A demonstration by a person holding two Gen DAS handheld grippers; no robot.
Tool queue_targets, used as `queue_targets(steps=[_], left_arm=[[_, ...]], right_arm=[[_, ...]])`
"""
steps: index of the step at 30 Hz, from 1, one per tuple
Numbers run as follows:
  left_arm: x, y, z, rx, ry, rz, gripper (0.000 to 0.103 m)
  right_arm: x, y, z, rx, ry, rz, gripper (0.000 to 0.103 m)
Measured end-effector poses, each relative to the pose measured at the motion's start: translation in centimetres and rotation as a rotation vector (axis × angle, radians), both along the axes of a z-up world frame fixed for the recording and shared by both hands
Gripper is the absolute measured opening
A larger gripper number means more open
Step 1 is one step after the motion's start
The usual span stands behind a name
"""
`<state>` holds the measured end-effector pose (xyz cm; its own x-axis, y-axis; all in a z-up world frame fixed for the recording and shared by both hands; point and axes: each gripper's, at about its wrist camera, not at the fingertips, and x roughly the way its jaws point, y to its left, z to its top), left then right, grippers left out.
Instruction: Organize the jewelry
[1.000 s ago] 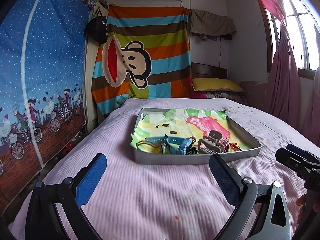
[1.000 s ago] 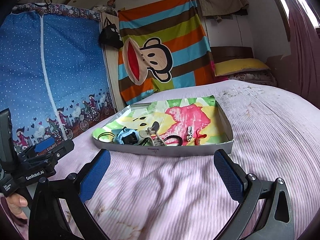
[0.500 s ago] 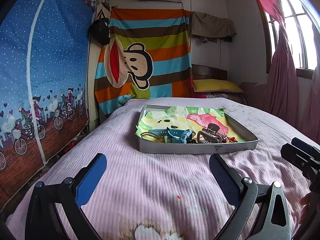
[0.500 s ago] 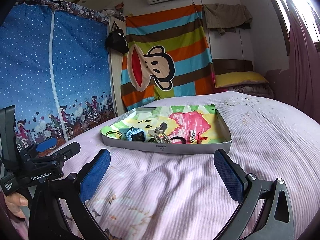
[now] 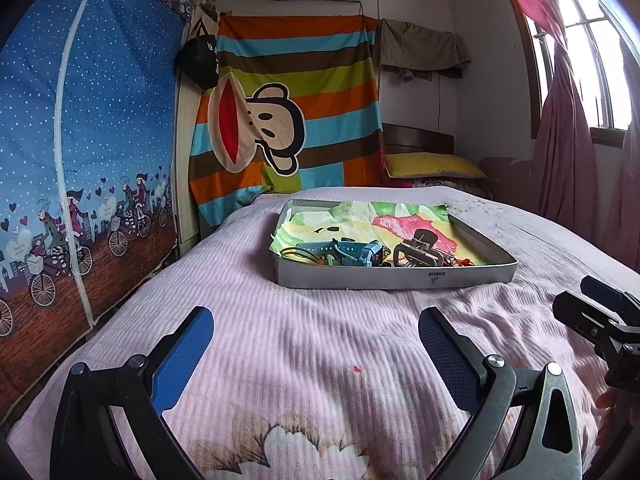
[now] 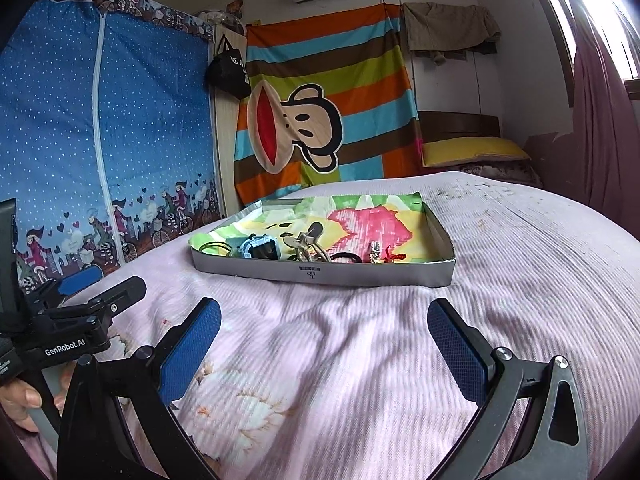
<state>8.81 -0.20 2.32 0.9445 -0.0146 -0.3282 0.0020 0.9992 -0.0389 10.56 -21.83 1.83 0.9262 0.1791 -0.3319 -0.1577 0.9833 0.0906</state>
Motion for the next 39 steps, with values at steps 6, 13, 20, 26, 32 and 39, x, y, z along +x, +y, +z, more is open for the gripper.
queue_targets(steps=[6, 13, 20, 26, 32, 39], left_arm=[[-0.12, -0.14, -0.05, 0.005, -0.003, -0.002, 0.103], [-0.18, -0.24, -0.13, 0.004, 0.004, 0.001, 0.103], [-0.12, -0.23, -0.11, 0.005, 0.004, 0.002, 0.103], [-0.14, -0.18, -0.16, 0.003, 0.000, 0.003, 0.103], [-0.14, -0.19, -0.16, 0.004, 0.000, 0.003, 0.103], [-0.18, -0.03, -0.12, 0.005, -0.006, 0.004, 0.103]], right_arm=[[0.11, 0.09, -0.03, -0.005, -0.001, -0.006, 0.101], [0.47, 0.00, -0.13, -0.005, 0.006, -0.009, 0.101], [0.46, 0.00, -0.23, -0.012, 0.002, -0.006, 0.101], [0.44, 0.02, -0.17, -0.011, 0.002, -0.007, 0.101], [0.44, 0.00, -0.16, -0.010, 0.002, -0.007, 0.102], [0.43, -0.01, -0.23, -0.010, 0.001, -0.008, 0.101]])
